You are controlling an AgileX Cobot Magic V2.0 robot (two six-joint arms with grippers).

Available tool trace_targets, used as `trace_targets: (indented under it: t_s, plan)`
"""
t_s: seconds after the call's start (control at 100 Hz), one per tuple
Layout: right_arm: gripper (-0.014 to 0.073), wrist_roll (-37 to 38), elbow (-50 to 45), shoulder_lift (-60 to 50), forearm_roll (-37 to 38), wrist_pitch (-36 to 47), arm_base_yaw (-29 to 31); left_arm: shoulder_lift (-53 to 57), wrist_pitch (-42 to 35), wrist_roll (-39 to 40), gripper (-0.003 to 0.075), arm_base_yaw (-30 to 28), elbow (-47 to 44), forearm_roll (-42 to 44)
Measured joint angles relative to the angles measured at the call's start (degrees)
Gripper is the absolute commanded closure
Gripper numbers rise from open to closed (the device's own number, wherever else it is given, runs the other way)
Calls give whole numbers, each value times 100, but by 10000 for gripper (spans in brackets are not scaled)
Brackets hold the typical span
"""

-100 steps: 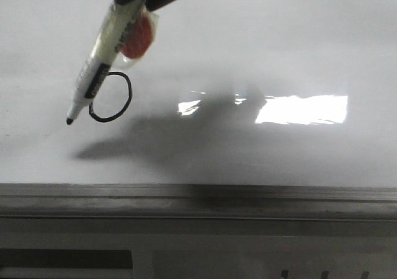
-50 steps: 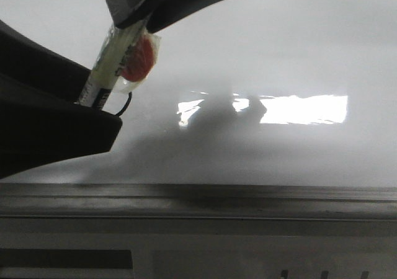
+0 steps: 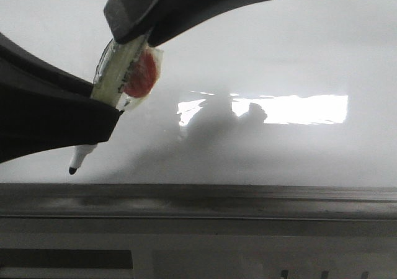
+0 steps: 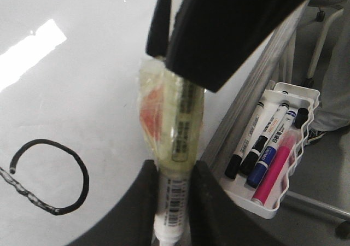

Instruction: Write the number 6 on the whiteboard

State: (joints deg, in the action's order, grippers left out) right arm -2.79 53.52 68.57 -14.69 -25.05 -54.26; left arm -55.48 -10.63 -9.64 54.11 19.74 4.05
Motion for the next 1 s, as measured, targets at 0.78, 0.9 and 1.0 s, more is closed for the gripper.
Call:
trace_targets:
  t_s: [0.78, 0.9, 1.0]
  plan:
    - [157, -27, 0, 0, 14, 511, 156, 179, 1352, -10, 741, -1175, 601, -3030]
    - [157, -27, 0, 0, 14, 511, 156, 217, 2188, 3, 741, -1842, 865, -3628]
    - [157, -27, 0, 0, 14, 511, 156, 217, 2687, 2, 741, -2222, 933, -4005]
